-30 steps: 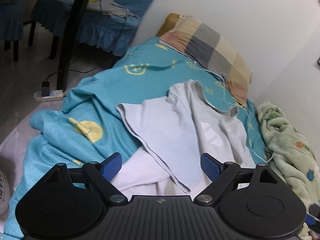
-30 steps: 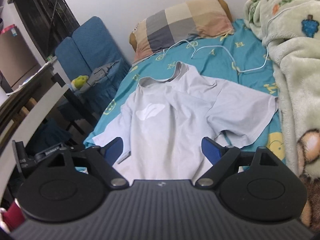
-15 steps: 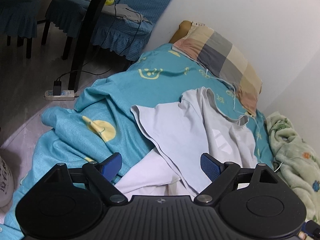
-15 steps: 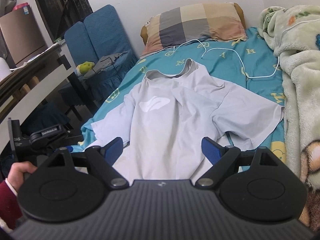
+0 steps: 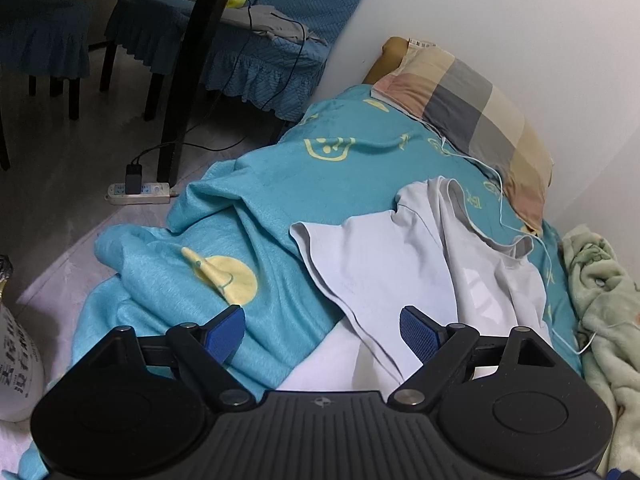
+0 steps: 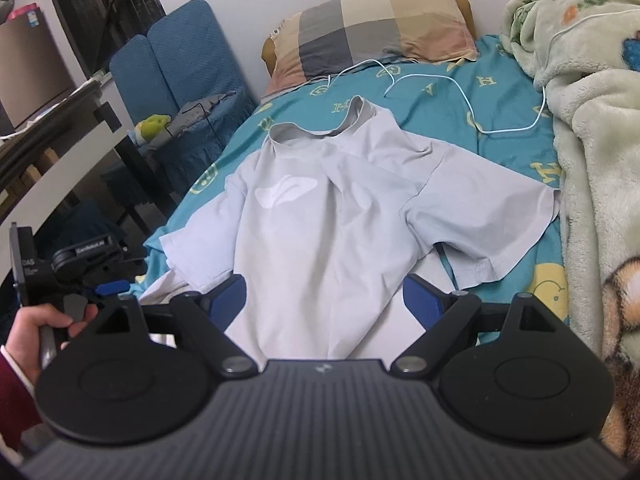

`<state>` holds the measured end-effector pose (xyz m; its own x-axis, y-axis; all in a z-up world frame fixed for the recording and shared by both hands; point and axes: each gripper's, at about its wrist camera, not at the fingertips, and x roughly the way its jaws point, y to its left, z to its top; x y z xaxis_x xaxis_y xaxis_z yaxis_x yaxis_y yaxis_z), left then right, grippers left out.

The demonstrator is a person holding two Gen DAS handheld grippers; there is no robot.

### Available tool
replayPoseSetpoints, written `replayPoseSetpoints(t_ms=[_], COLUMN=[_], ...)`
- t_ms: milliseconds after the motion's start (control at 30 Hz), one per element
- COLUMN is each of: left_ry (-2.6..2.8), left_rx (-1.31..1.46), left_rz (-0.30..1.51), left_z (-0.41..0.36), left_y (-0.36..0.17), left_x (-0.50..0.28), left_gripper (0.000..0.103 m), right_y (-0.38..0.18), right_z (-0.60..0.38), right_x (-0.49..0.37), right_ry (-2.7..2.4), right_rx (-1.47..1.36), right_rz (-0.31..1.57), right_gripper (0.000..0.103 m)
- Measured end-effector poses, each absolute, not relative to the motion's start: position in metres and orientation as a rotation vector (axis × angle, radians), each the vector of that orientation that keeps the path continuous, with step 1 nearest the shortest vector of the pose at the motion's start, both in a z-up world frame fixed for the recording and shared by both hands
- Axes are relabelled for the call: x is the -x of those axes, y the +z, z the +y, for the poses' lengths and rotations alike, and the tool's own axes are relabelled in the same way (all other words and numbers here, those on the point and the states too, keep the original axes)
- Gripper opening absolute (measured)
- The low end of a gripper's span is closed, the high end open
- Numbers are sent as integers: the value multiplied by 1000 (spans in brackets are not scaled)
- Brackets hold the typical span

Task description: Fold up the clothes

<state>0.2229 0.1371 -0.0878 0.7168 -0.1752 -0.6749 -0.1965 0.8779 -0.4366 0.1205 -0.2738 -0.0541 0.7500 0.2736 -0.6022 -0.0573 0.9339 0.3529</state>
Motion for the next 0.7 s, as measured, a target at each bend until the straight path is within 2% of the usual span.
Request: replayPoseSetpoints(t_ms=[467, 567, 700], left_ry=[-6, -33, -77], left_rx=[667, 698, 727], left_rz=[748, 747, 754], left_z=[155, 154, 153], left_y=[-111, -116, -127], left_x=[-250, -257, -269], left_gripper=[76, 70, 54], right_y=[-80, -85, -89], right_z=[-281, -278, -274], right_x=[-134, -138, -142], right_ry=[146, 141, 127], right_rx=[-441, -454, -437], right_rz=[797, 812, 818], right_gripper=[87, 87, 87])
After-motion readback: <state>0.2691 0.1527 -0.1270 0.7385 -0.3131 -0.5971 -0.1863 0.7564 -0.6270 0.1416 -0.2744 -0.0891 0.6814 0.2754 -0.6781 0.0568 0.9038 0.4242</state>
